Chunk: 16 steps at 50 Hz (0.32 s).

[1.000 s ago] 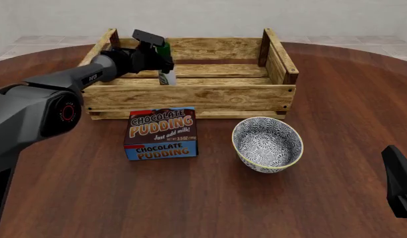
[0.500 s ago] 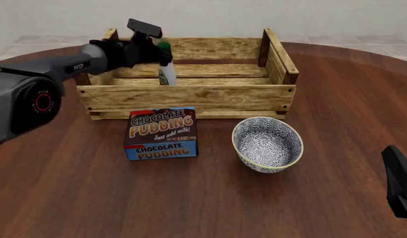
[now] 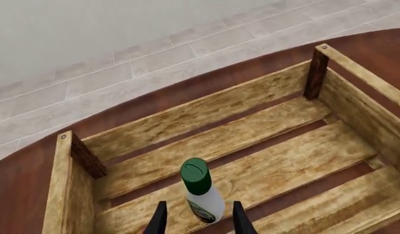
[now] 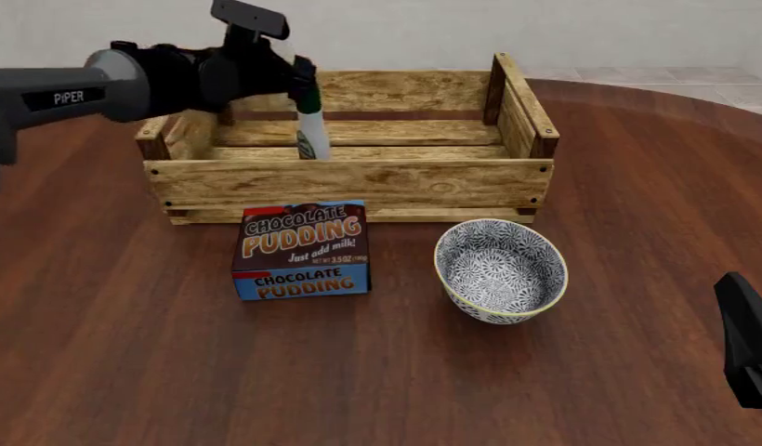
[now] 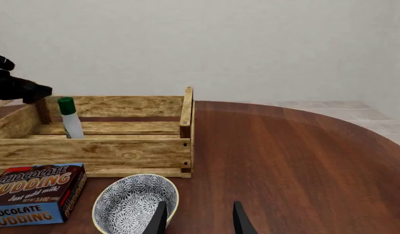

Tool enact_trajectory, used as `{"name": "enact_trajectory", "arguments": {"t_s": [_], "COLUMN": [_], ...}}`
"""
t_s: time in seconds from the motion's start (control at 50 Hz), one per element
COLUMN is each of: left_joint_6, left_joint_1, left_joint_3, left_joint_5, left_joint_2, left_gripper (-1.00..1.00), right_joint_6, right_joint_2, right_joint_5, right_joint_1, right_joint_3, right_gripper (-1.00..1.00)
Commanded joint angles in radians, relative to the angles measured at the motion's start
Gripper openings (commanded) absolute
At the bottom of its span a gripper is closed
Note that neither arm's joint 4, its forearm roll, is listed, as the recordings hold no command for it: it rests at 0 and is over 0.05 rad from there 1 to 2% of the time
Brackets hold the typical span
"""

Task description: Pick up the salad dressing and put it in the tray.

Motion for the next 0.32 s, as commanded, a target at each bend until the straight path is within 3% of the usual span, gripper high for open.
{"name": "enact_trajectory", "arguments": {"t_s": [0.02,0.32], "left_joint_6": [-0.013,-0.048], "left_joint_1": [-0.009,-0.011], "left_joint_3": [0.144,0.371], "left_joint_5": [-0.052,-0.133], "left_joint_2": [-0.14,-0.365], "left_gripper": [1.0,1.0], "right_joint_6": [0.0,0.0], "right_joint_2": [0.0,0.0], "right_joint_5": [0.0,0.0], "right_joint_1": [0.0,0.0], "right_joint_3": [0.0,0.0], "right_gripper": [1.0,1.0]}}
